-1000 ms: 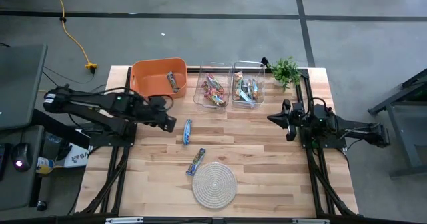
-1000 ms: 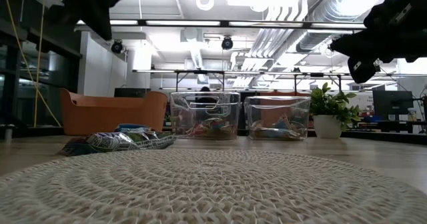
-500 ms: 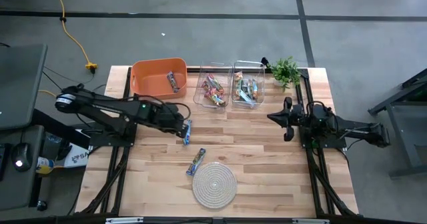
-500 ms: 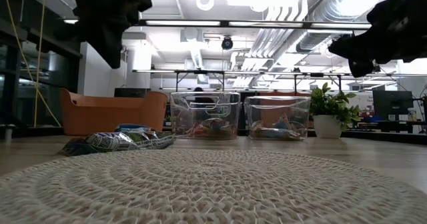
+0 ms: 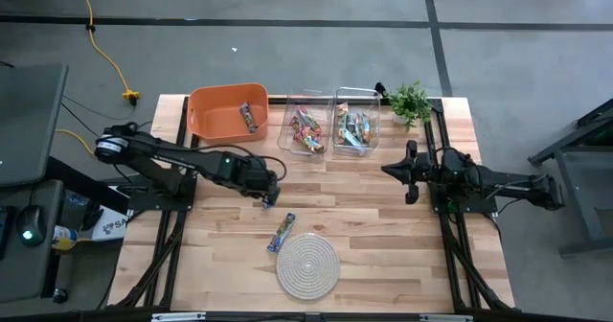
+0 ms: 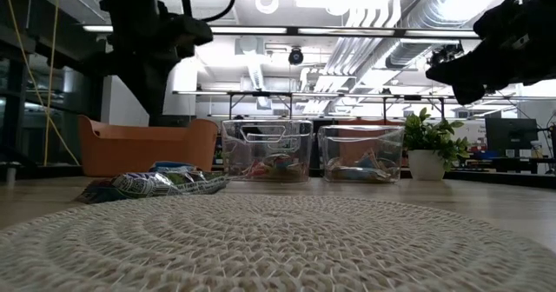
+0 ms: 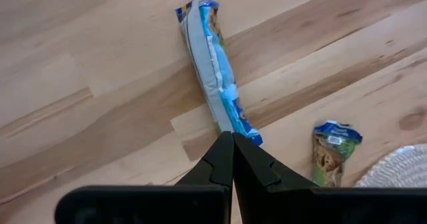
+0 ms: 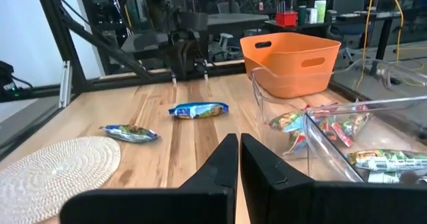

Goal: Pick and place Granola Bars by type
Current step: Put the blue granola bar into the orange bin

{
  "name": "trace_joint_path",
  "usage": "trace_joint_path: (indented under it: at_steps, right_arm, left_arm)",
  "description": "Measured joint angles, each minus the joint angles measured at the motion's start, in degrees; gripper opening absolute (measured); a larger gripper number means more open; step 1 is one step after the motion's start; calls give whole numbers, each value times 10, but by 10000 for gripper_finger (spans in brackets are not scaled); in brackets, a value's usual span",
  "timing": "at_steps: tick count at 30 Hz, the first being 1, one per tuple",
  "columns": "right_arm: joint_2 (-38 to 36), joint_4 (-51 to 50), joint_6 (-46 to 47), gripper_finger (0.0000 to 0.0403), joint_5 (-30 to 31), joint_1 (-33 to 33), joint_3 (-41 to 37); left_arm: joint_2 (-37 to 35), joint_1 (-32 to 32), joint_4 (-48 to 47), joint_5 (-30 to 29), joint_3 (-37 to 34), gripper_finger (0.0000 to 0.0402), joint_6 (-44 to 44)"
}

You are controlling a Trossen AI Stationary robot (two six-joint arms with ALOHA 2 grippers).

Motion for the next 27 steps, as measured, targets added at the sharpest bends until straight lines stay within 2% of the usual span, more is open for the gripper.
trace_joint_path:
  at_steps: [7,10,14,22,27]
  right_arm:
    - [1,0,-2,0,0,0,0]
    - [2,0,-2,0,1,0,0]
    - [1,0,-2,0,1,0,0]
    - [1,0,-2,0,1,0,0]
    - [1,0,-2,0,1,0,0]
  left_arm:
    - [38,0,40,-3,0,1,-29]
    - [59,0,51,9,0,14,-44]
    - [80,2,58,24,0,61,-66]
    - [94,31,78,37,0,196,-120]
    - [94,66,78,33,0,238,-121]
